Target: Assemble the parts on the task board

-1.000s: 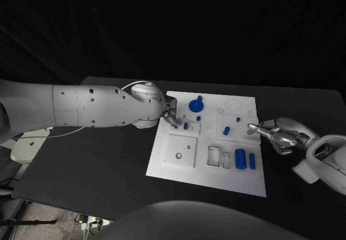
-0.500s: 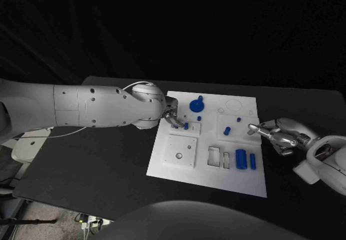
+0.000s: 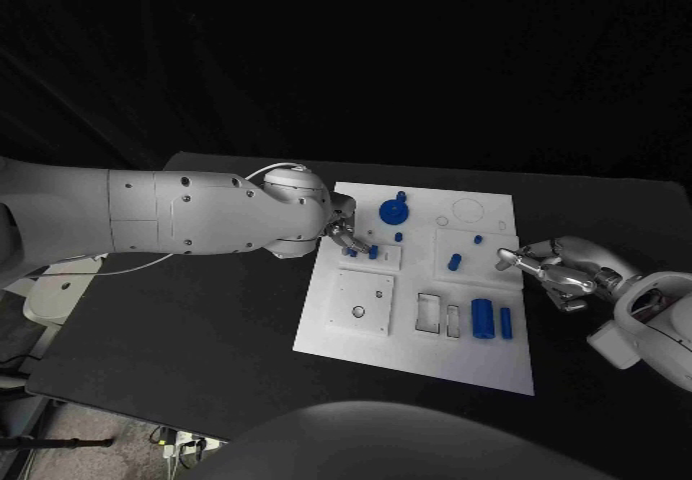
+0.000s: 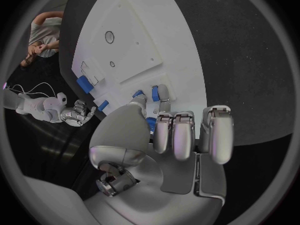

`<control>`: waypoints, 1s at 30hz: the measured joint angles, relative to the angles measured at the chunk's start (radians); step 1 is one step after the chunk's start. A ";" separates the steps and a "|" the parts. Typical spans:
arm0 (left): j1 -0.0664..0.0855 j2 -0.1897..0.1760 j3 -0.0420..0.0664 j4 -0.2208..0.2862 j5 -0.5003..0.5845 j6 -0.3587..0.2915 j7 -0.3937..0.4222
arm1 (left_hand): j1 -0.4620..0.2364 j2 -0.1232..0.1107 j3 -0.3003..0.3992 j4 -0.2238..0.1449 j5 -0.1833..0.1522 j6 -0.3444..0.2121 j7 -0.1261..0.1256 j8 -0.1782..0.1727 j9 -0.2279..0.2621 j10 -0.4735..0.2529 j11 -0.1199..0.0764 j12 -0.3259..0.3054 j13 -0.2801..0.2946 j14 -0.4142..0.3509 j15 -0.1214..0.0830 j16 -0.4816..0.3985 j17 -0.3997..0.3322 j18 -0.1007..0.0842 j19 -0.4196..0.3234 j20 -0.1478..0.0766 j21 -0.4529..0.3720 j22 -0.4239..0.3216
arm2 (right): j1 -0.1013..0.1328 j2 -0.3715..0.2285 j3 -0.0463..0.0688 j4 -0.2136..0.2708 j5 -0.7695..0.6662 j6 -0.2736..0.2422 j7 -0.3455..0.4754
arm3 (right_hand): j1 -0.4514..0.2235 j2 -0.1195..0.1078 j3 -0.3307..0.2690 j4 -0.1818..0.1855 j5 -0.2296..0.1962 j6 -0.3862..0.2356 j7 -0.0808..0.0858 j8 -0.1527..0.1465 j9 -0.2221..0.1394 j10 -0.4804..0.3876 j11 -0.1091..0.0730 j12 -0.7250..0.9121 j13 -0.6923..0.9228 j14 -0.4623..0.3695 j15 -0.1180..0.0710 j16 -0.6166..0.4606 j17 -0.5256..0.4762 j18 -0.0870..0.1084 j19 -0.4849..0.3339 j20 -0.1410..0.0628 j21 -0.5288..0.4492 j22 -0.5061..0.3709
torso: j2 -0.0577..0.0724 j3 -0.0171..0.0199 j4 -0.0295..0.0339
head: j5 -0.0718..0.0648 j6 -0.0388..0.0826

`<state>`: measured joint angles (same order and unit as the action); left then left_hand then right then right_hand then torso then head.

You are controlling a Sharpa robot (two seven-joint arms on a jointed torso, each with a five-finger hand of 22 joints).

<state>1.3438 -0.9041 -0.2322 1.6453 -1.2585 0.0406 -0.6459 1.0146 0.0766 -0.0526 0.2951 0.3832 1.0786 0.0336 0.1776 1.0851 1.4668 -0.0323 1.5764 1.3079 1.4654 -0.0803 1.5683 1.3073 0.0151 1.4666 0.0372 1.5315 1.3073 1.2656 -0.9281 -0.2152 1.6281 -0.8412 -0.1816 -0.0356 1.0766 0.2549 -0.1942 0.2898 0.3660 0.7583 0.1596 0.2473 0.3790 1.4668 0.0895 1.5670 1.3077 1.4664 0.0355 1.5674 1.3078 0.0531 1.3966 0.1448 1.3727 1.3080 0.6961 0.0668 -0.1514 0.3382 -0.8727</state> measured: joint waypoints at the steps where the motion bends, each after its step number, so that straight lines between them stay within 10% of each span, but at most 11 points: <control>1: 0.000 0.000 0.000 0.000 0.000 -0.001 0.000 | -0.005 0.005 -0.001 0.001 0.000 0.000 0.000 0.001 0.000 0.000 0.000 0.000 0.000 0.000 0.000 0.000 0.000 0.000 0.000 0.000 0.000 0.000 | 0.000 0.000 0.000 0.000 0.000 0.000 0.000 | 0.000 0.000 0.000 0.000 0.000 0.000 0.000 0.000 0.000 0.000 0.000 0.000 0.000 0.000 0.000 0.000 0.000 0.000 0.000 0.000 0.000 0.000 | 0.000 0.0000 0.0000 | 0.000 0.000; 5: 0.000 -0.001 0.000 0.002 -0.001 -0.008 0.000 | -0.009 0.009 -0.004 -0.002 0.042 0.000 0.000 0.006 0.006 0.000 0.000 0.000 0.000 0.000 0.000 0.000 0.000 0.000 0.000 0.000 0.000 0.000 | 0.000 0.000 0.000 -0.001 0.000 0.000 0.000 | 0.000 0.000 0.000 0.000 0.004 0.000 0.000 0.000 0.000 0.000 0.000 0.000 0.000 0.000 0.000 0.000 0.000 0.000 0.000 0.000 0.000 0.000 | 0.001 0.0000 0.0000 | 0.000 0.000; 9: 0.000 -0.001 0.000 0.005 0.001 -0.016 0.001 | -0.014 0.014 -0.004 -0.002 0.171 -0.010 0.000 0.012 0.011 0.000 0.000 0.000 0.000 0.000 0.000 0.000 0.000 0.000 0.000 0.000 0.000 0.000 | -0.001 0.000 0.000 -0.001 0.000 0.000 0.000 | 0.000 0.000 0.000 0.000 0.004 0.000 0.000 0.000 0.000 0.000 0.000 0.000 0.000 0.000 0.000 0.000 0.000 0.000 0.000 0.000 0.000 0.000 | 0.001 -0.0003 0.0000 | 0.000 0.000; 15: 0.000 -0.006 0.000 0.008 0.007 -0.025 0.002 | -0.010 0.010 0.018 -0.003 0.274 -0.013 -0.002 0.016 0.014 0.000 0.000 0.000 0.000 0.000 0.000 0.000 0.000 0.000 0.000 0.000 0.000 0.000 | -0.001 -0.001 0.000 -0.001 0.000 0.000 0.000 | 0.000 0.000 0.000 0.000 0.004 0.000 0.000 0.000 0.000 0.000 0.000 0.000 0.000 0.000 0.000 0.000 0.000 0.000 0.000 0.000 0.000 0.000 | 0.001 -0.0002 0.0000 | 0.001 0.000; 30: 0.000 -0.009 0.000 0.011 0.026 -0.026 0.002 | 0.006 -0.006 0.052 -0.004 0.346 -0.014 -0.004 0.024 0.013 0.000 0.000 0.000 0.000 0.000 0.000 0.000 0.001 0.000 0.000 0.000 0.000 0.000 | -0.001 0.000 0.000 -0.001 0.000 0.000 0.000 | 0.000 0.000 0.000 0.000 0.004 0.000 0.000 0.000 0.000 0.000 0.000 0.000 0.000 0.000 0.000 0.000 0.000 0.000 0.000 0.000 0.000 0.000 | 0.000 -0.0001 -0.0006 | 0.001 0.000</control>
<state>1.3436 -0.9131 -0.2318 1.6561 -1.2329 0.0147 -0.6440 1.0208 0.0710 -0.0009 0.2909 0.7291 1.0644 0.0299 0.2012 1.0986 1.4668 -0.0323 1.5764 1.3079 1.4654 -0.0803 1.5683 1.3081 0.0150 1.4666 0.0373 1.5315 1.3073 1.2648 -0.9285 -0.2152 1.6266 -0.8411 -0.1814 -0.0359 1.0766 0.2549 -0.1942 0.2898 0.3700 0.7583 0.1597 0.2473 0.3791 1.4668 0.0895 1.5670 1.3077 1.4664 0.0355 1.5673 1.3075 0.0531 1.3966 0.1448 1.3727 1.3077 0.6962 0.0667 -0.1520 0.3394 -0.8727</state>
